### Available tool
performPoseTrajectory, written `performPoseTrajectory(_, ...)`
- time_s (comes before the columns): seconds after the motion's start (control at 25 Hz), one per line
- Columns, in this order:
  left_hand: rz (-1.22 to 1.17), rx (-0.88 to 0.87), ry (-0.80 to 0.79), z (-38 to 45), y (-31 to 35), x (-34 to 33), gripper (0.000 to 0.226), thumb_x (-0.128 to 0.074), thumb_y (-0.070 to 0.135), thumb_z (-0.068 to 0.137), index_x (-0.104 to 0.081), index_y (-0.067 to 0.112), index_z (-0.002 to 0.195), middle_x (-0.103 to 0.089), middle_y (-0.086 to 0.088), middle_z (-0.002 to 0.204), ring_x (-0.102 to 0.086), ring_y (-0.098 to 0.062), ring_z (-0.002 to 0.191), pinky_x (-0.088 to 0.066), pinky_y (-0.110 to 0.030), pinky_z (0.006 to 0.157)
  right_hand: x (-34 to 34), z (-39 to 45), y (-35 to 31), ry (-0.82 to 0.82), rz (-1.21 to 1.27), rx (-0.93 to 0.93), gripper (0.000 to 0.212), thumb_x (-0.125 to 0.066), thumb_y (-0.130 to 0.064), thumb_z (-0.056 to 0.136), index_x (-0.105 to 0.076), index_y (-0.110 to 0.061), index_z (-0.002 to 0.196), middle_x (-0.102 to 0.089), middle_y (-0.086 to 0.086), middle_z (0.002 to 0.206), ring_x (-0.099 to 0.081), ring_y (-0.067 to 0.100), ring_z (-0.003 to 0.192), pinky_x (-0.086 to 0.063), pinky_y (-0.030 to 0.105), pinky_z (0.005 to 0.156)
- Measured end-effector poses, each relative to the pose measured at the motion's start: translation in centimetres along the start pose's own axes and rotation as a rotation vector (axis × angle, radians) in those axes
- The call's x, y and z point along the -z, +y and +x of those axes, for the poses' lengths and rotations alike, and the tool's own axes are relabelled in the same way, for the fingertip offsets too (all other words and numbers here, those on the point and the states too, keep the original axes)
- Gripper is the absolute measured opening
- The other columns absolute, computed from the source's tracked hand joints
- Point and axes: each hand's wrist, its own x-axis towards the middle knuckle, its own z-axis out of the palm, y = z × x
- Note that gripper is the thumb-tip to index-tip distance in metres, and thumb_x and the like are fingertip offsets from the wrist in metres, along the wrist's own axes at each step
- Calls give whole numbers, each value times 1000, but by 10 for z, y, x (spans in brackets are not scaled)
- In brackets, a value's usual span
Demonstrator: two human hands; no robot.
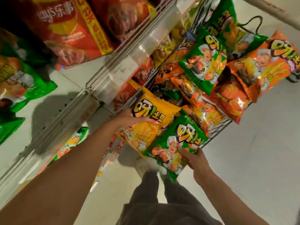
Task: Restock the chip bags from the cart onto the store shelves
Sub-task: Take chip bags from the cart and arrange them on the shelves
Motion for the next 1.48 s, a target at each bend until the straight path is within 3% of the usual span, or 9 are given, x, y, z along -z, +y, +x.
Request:
performPoseTrajectory(0.08, -42, -32, 18, -2, -8, 2, 64, -78, 71, 67, -68, 38, 121, -70, 7, 119, -63, -21, 113, -53, -42, 97, 5, -1, -4, 2, 7, 10, 61, -88, -15, 69, -61, -13, 124, -75, 11, 115, -72, 33, 104, -59, 49, 90)
performPoseTrajectory(0.16, -80, -64, 33, -6, -13, -1, 63, -76, 67, 72, -67, 34, 124, -70, 8, 120, -63, -19, 115, -51, -44, 102, 13, -4, -7, 3, 20, 28, 68, -89, -16, 64, -58, -12, 125, -75, 13, 113, -74, 36, 101, -59, 56, 90)
performPoseTrajectory(0.32, -151, -139, 118, -16, -18, -10, 63, -76, 64, 74, -63, 38, 129, -68, 12, 127, -60, -15, 120, -49, -43, 105, 24, -6, -14, -44, 37, 113, 66, -88, -16, 66, -57, -21, 123, -76, 9, 110, -76, 33, 94, -63, 51, 76)
performPoseTrajectory(0.64, -416, -88, 367, -58, -19, -49, 56, -79, 57, 76, -62, 36, 125, -72, 6, 117, -68, -19, 105, -57, -51, 92, 45, 4, -43, -162, -98, 267, 81, -89, -24, 76, -44, -35, 143, -68, 1, 129, -69, 30, 113, -55, 59, 96)
performPoseTrajectory(0.8, -488, -20, 499, -97, -31, -70, 48, -76, 64, 71, -63, 47, 114, -72, 23, 99, -70, -3, 90, -54, -22, 64, 41, 6, -59, -286, -175, 301, 79, -88, -25, 77, -44, -36, 142, -67, 1, 129, -68, 29, 114, -56, 58, 96)
performPoseTrajectory(0.92, -540, 44, 575, -132, -53, -80, 53, -72, 70, 70, -67, 44, 116, -75, 25, 90, -73, 1, 80, -51, -16, 56, 26, 3, -61, -375, -254, 311, 78, -88, -24, 76, -45, -36, 141, -67, -2, 128, -67, 25, 114, -56, 56, 96)
performPoseTrajectory(1.12, -678, 94, 701, -195, -120, -102, 50, -69, 69, 78, -67, 42, 120, -78, 11, 104, -76, -16, 93, -62, -40, 76, -22, -8, -45, -559, -414, 298, 82, -90, -19, 74, -47, -31, 142, -69, 1, 126, -68, 26, 114, -55, 55, 98)
performPoseTrajectory(1.32, -821, 185, 839, -221, -188, -120, 61, -75, 66, 75, -66, 31, 123, -73, 4, 117, -68, -21, 111, -54, -50, 97, -102, -21, -30, -689, -561, 324, 62, -86, -11, 77, -58, -20, 132, -74, 3, 117, -71, 24, 109, -58, 44, 93)
performPoseTrajectory(1.48, -867, 143, 953, -211, -220, -113, 62, -77, 72, 67, -69, 34, 116, -77, 11, 103, -74, -16, 97, -62, -36, 73, -184, -14, -49, -783, -682, 451, 37, -82, -10, 81, -68, -20, 114, -79, -13, 94, -74, 2, 88, -58, 20, 70)
